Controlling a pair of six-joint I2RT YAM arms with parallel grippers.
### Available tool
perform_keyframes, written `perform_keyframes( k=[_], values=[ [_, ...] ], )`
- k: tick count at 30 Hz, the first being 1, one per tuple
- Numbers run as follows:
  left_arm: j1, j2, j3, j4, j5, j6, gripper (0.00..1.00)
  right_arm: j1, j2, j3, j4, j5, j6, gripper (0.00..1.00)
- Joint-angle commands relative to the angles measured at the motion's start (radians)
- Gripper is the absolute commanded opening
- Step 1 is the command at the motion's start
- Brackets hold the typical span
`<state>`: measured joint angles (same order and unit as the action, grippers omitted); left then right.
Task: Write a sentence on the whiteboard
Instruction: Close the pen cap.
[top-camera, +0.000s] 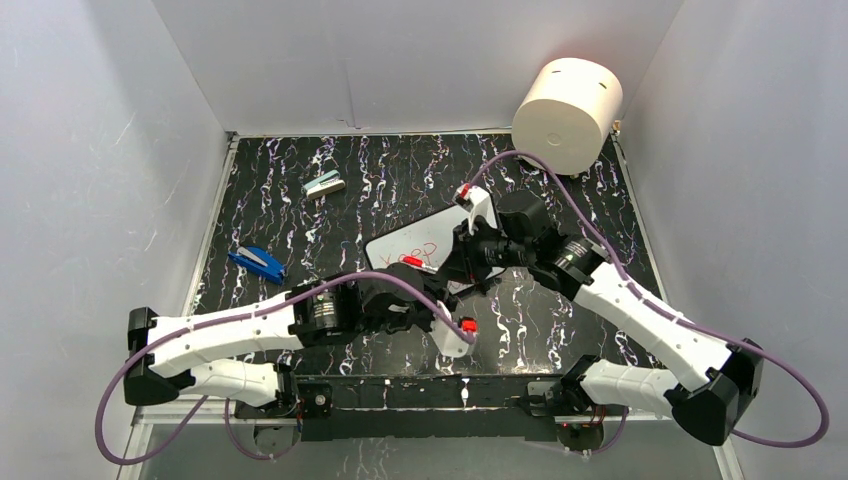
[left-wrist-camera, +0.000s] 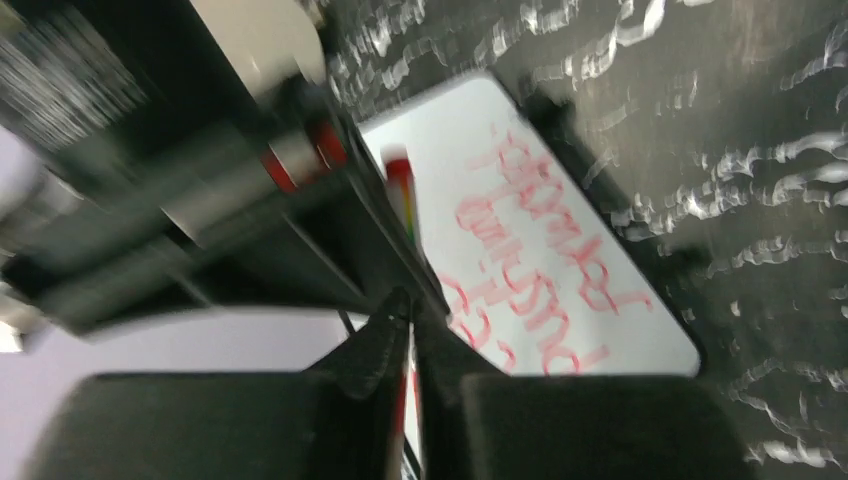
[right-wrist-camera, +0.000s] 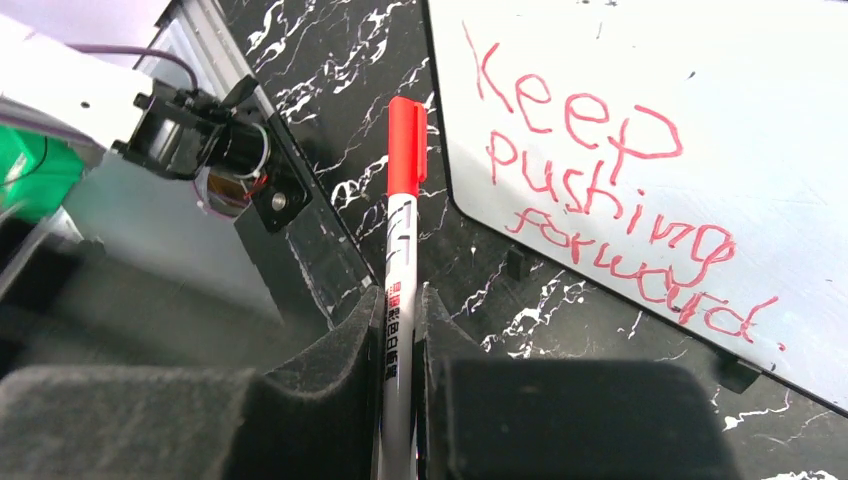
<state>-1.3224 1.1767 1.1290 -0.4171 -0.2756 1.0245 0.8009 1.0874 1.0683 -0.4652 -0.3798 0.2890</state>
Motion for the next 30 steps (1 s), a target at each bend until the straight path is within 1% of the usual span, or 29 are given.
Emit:
perform_keyframes(
  k=[1,4,6,7,8,9,10,13,15,17,20,22,25,27,30],
  values=[
    [-0.038,-0.035,0.042,0.188,0.115,0.002,0.0,-0.002,0.002,-0.015,0.151,0.032,0.051,0.0],
    [-0.038,-0.056,0.041,0.182,0.06,-0.031,0.0,-0.003,-0.032,-0.024,0.129,0.122,0.039,0.0],
    [-0.037,-0.071,0.039,0.179,-0.013,-0.089,0.0,-0.004,-0.064,-0.036,0.121,0.185,0.024,0.0],
    [-0.038,-0.083,0.041,0.183,-0.055,-0.138,0.02,-0.004,-0.084,-0.046,0.126,0.208,0.018,0.0],
    [-0.037,-0.096,0.039,0.201,-0.096,-0.19,0.08,-0.004,-0.104,-0.06,0.134,0.226,0.01,0.0],
    [-0.031,-0.112,0.032,0.223,-0.158,-0.261,0.17,-0.004,-0.13,-0.077,0.146,0.245,0.006,0.0],
    [-0.026,-0.126,0.022,0.246,-0.201,-0.316,0.2,-0.005,-0.141,-0.097,0.159,0.254,0.001,0.0],
    [0.001,-0.163,-0.008,0.322,-0.308,-0.511,0.36,-0.005,-0.19,-0.16,0.223,0.26,-0.007,0.0],
    [0.04,-0.173,-0.019,0.341,-0.334,-0.666,0.44,-0.004,-0.217,-0.208,0.284,0.256,-0.008,0.0],
    [0.106,-0.166,-0.008,0.326,-0.303,-0.829,0.48,-0.005,-0.241,-0.255,0.351,0.25,-0.009,0.0],
    [0.242,-0.14,0.02,0.279,-0.192,-1.065,0.48,-0.004,-0.274,-0.312,0.435,0.246,-0.011,0.0],
    [0.308,-0.111,0.03,0.261,-0.12,-1.175,0.48,-0.006,-0.297,-0.354,0.511,0.241,-0.009,0.0],
    [0.342,-0.085,0.039,0.257,-0.072,-1.306,0.47,-0.005,-0.327,-0.401,0.585,0.24,-0.005,0.0],
    [0.35,-0.077,0.031,0.282,-0.043,-1.36,0.47,-0.004,-0.342,-0.424,0.629,0.241,0.0,0.0],
    [0.359,-0.061,0.034,0.298,-0.015,-1.419,0.43,-0.004,-0.354,-0.444,0.673,0.238,0.008,0.0]
  ],
)
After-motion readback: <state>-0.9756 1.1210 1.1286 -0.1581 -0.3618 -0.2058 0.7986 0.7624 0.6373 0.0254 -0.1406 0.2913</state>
